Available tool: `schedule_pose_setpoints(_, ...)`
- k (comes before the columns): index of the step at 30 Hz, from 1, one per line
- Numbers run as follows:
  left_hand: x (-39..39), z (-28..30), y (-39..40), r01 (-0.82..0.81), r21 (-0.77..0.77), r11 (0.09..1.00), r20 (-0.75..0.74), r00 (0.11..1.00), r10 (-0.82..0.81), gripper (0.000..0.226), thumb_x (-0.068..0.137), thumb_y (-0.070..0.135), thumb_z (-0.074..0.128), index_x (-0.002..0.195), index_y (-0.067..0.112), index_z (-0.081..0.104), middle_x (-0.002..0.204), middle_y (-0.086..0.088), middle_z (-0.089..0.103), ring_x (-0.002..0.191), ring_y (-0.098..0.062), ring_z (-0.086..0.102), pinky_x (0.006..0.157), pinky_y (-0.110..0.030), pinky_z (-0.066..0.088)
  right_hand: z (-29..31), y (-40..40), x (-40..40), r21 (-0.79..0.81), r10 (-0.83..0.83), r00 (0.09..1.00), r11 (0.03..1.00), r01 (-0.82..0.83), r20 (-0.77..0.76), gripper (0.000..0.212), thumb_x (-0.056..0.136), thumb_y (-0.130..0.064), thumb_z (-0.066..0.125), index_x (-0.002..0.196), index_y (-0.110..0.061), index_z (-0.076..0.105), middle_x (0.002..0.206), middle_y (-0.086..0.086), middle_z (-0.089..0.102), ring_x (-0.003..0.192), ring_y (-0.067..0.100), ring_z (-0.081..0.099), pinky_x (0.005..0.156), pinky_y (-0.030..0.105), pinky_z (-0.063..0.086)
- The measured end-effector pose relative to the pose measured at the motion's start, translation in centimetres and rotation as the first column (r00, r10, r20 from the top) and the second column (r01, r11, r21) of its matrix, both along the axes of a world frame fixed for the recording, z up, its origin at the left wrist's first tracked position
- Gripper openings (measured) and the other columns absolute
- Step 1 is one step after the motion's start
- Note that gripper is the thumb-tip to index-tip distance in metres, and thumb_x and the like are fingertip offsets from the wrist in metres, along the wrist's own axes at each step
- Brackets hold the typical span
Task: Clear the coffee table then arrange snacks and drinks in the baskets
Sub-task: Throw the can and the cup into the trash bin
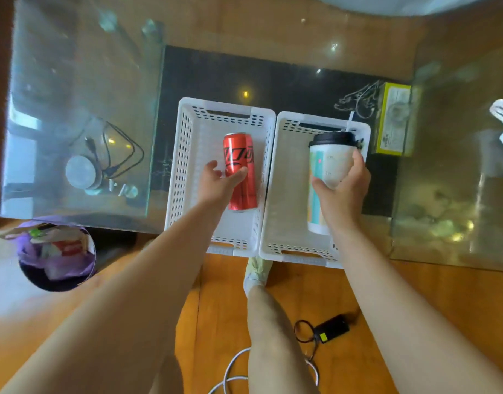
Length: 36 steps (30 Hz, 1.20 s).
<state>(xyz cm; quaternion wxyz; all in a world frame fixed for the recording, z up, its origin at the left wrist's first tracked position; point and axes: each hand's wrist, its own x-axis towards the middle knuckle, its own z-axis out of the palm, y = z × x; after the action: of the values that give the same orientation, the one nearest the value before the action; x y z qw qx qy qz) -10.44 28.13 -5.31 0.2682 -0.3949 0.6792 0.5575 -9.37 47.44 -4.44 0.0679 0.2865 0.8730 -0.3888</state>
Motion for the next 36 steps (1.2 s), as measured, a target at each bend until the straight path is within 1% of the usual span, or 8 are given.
schedule_pose_setpoints(2,-0.9,-0.6,0.2,-0.004,-0.043,0.999,-0.018,1.000,0.003,0.076,0.082,0.026,0.068,0.143,0.010,0.026,0.137,-0.014,0.047,0.119,-0.026,0.051,0.095,-0.036,0.040,-0.3,0.1,-1.2,0.088,0.013,1.000,0.996,-0.015,0.021,0.082,0.071,-0.023,0.074,0.140,-0.017,0.030,0.136,0.010,0.039,0.122,0.025,0.039,0.101,0.039,0.040)
schedule_pose_setpoints(5,-1.4,-1.2,0.6,0.061,-0.107,0.992,-0.011,0.998,-0.063,0.073,0.082,0.027,0.068,0.141,0.009,0.029,0.130,-0.011,0.055,0.114,-0.025,0.055,0.094,-0.033,0.043,-0.7,0.1,-1.7,0.177,0.062,0.995,0.981,-0.074,0.072,0.089,0.070,-0.036,0.073,0.143,-0.018,0.025,0.137,0.013,0.041,0.123,0.030,0.038,0.099,0.042,0.037)
schedule_pose_setpoints(9,-1.0,-1.2,0.9,0.123,-0.150,0.981,0.004,0.992,-0.124,0.071,0.083,0.026,0.068,0.141,0.011,0.029,0.125,-0.010,0.056,0.111,-0.027,0.056,0.098,-0.043,0.046,-1.0,0.2,-1.3,0.099,0.126,0.977,0.985,-0.144,0.169,0.100,0.075,-0.044,0.068,0.147,-0.028,0.000,0.142,0.012,0.038,0.128,0.032,0.038,0.102,0.049,0.040)
schedule_pose_setpoints(13,-0.2,-0.1,0.6,0.115,-0.129,0.985,-0.043,0.992,-0.122,0.074,0.083,0.024,0.068,0.143,0.012,0.026,0.122,-0.009,0.056,0.107,-0.025,0.057,0.094,-0.042,0.048,-0.5,0.1,-0.8,0.050,0.124,0.976,0.990,-0.135,0.181,0.102,0.074,-0.036,0.071,0.145,-0.034,-0.003,0.139,0.012,0.040,0.123,0.033,0.043,0.098,0.052,0.043)
schedule_pose_setpoints(19,2.5,3.2,-1.7,-0.002,0.010,1.000,-0.127,0.992,0.003,0.067,0.083,0.028,0.067,0.139,0.016,0.033,0.112,-0.002,0.052,0.105,-0.021,0.057,0.091,-0.046,0.051,2.2,-0.7,0.8,0.001,0.096,0.995,0.995,-0.096,0.003,0.105,0.067,-0.030,0.076,0.144,-0.037,0.005,0.143,0.005,0.034,0.125,0.025,0.042,0.087,0.032,0.040)
schedule_pose_setpoints(27,9.2,8.5,-9.7,-0.145,0.136,0.980,-0.252,0.952,0.176,0.051,0.082,0.029,0.065,0.126,0.029,0.040,0.108,0.005,0.057,0.099,-0.010,0.061,0.064,-0.020,0.056,8.3,-7.5,2.8,-0.054,0.179,0.977,0.981,-0.187,-0.117,0.105,0.065,-0.037,0.076,0.145,-0.034,0.009,0.144,-0.004,0.031,0.117,0.001,0.031,0.078,0.008,0.031)
schedule_pose_setpoints(31,12.8,10.5,-15.7,-0.322,0.183,0.929,-0.262,0.895,0.362,0.073,0.080,0.025,0.070,0.139,0.030,0.028,0.114,-0.007,0.059,0.094,-0.017,0.067,0.055,-0.021,0.055,11.4,-14.3,4.9,-0.100,0.305,0.943,0.942,-0.319,-0.131,0.109,0.063,-0.040,0.075,0.145,-0.039,0.003,0.134,-0.017,0.026,0.124,0.001,0.031,0.096,0.023,0.040)
schedule_pose_setpoints(36,18.0,12.0,-24.6,-0.468,0.217,0.856,-0.267,0.816,0.514,0.093,0.065,0.021,0.072,0.134,0.053,0.020,0.097,0.007,0.067,0.081,-0.005,0.070,0.058,-0.034,0.058,13.9,-23.5,8.2,-0.196,0.444,0.887,0.865,-0.461,-0.128,0.112,0.058,-0.033,0.076,0.137,-0.057,-0.001,0.137,-0.015,0.031,0.125,0.015,0.043,0.095,0.046,0.050)
